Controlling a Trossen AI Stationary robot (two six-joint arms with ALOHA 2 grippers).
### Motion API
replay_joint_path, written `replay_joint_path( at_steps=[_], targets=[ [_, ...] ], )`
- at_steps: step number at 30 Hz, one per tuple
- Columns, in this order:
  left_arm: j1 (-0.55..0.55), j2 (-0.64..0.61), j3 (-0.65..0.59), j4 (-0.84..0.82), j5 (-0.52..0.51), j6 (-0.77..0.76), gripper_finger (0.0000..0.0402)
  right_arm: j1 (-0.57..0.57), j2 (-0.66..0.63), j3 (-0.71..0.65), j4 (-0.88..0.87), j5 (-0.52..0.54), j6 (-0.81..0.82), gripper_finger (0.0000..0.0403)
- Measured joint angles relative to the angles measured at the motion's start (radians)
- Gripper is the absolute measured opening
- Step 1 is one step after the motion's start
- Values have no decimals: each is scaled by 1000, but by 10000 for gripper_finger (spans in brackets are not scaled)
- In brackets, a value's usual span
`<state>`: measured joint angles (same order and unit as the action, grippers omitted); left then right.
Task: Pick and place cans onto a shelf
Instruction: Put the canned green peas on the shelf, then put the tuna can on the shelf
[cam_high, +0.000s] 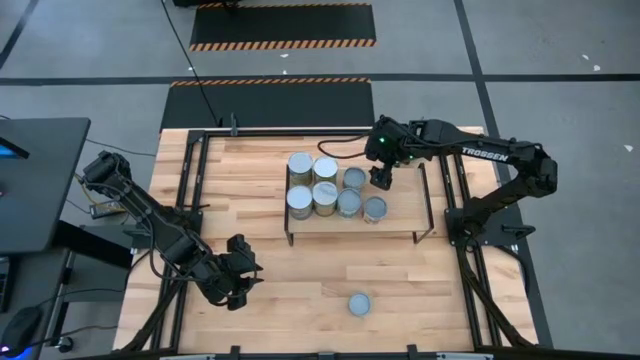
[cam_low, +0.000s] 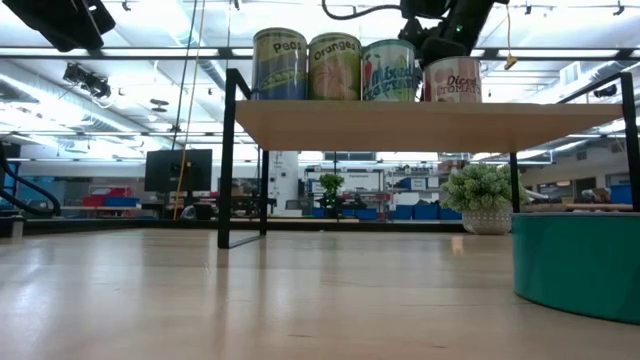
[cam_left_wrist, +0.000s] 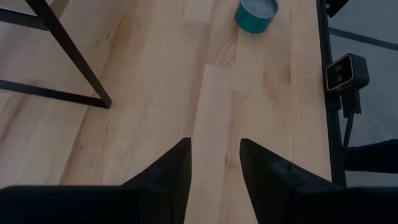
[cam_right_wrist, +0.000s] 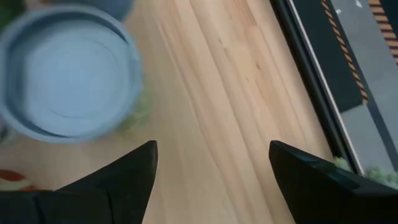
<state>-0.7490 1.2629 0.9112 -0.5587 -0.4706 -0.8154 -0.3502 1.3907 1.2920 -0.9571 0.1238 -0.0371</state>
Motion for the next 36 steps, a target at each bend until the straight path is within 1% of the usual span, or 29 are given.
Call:
replay_joint_path(
  at_steps=[4, 16, 19, 25, 31, 36],
  targets=[
    [0, 0, 0, 0, 0, 0, 142, 12, 0, -10, 49, -34, 1, 313],
    [0, 0, 0, 0, 0, -1, 142, 16, 0, -10, 69, -41, 1, 313],
    [0, 0, 0, 0, 0, -1, 142, 16, 0, -10, 100, -43, 9, 313],
    [0, 0, 0, 0, 1, -7, 142, 16, 0, -10, 135, -73, 11, 313],
    [0, 0, 0, 0, 1, -7, 142, 16, 0, -10, 130, -63, 3, 313],
    [0, 0, 0, 0, 2, -3, 142, 17, -1, 53, 24, -37, 39, 313]
  ],
)
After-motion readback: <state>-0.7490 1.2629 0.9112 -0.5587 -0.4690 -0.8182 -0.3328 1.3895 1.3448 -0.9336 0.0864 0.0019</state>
